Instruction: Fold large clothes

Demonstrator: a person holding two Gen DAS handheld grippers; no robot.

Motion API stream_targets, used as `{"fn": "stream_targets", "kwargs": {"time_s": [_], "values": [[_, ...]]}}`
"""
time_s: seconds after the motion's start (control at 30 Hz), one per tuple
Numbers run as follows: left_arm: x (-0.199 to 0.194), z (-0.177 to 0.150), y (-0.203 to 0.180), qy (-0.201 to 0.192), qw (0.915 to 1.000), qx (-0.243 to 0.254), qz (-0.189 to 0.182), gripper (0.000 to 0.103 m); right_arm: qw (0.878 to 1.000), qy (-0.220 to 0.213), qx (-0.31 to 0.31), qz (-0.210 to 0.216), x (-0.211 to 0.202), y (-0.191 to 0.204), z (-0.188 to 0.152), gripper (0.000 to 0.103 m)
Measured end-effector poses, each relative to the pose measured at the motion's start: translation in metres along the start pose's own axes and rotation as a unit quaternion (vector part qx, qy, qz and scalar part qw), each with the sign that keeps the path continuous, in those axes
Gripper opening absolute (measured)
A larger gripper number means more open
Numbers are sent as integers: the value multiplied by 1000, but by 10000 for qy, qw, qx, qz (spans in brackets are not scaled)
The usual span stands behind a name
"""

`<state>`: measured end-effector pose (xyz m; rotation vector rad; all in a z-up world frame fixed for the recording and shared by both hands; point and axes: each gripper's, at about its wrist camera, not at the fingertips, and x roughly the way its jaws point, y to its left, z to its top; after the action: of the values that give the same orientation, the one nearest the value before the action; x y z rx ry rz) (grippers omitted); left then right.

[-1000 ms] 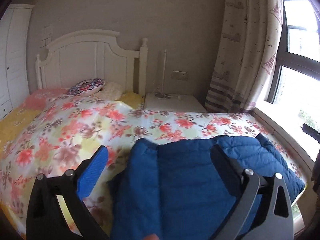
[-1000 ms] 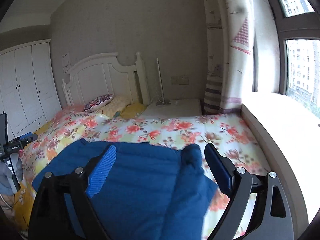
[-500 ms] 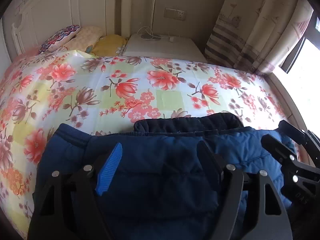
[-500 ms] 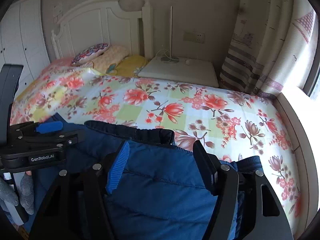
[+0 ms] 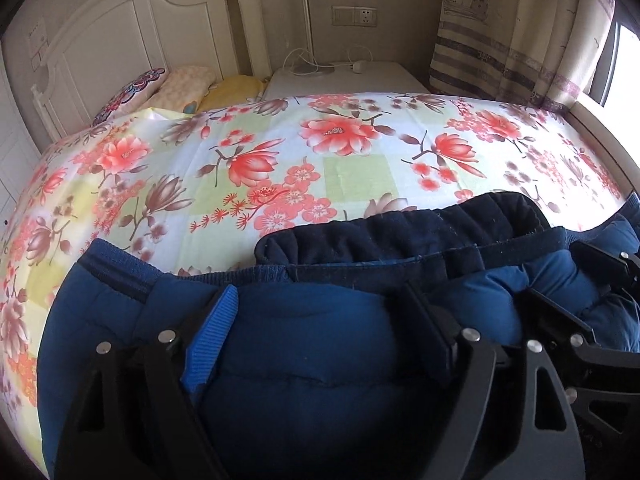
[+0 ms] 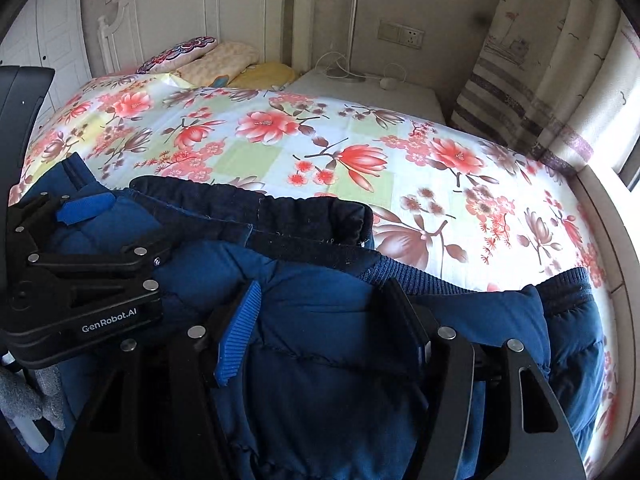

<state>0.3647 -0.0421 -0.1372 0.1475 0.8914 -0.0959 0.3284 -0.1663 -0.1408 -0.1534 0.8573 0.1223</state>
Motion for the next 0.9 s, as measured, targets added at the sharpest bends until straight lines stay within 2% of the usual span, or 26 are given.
{"fn": "stream_targets", "kwargs": {"time_s": [0.13, 0.23, 0.3, 0.37, 0.4, 0.43, 0.47, 0.5, 0.63, 0.73, 0.83, 0.9], "values": [[-1, -1, 3, -29, 10000, -40, -29, 84, 10000, 73, -67, -11, 1, 1, 3, 62], [-1, -2, 4, -29, 10000, -58, -49, 85, 9998, 115, -98, -92, -12, -14, 8, 62], [-1, -2, 6, -31, 9999, -95, -84, 86, 9993, -55, 105, -344, -24, -38, 6, 63], [0, -2, 8, -18, 9998, -157, -141, 86, 9961, 9, 724, -508, -24, -82, -5, 63], [0, -2, 9, -7, 9997, -193, -175, 88, 9935, 74, 1111, -240, -18, -105, -15, 63], [0, -2, 10, -4, 9995, -232, -219, 89, 9890, 102, 1461, 212, -11, -120, -23, 63], [0, -1, 11, 2, 9993, -268, -253, 89, 9816, 81, 1822, 557, -5, -134, -30, 63], [0, -1, 13, 8, 9991, -310, -293, 90, 9780, 66, 1982, 653, -3, -139, -33, 63], [2, 0, 11, 96, 9992, -291, -238, 92, 9799, 8, 1929, 510, 0, -135, -33, 63], [-9, 7, 3, 183, 9996, -219, 11, 88, 9758, -31, 2070, 701, 0, -143, -36, 63], [-35, 7, -13, -52, 9985, -87, -532, 90, 9762, -44, 2056, 682, -1, -140, -36, 63], [-39, -2, -44, -101, 9961, 578, -660, 96, 9764, -36, 2051, 674, -1, -140, -36, 63]]}}
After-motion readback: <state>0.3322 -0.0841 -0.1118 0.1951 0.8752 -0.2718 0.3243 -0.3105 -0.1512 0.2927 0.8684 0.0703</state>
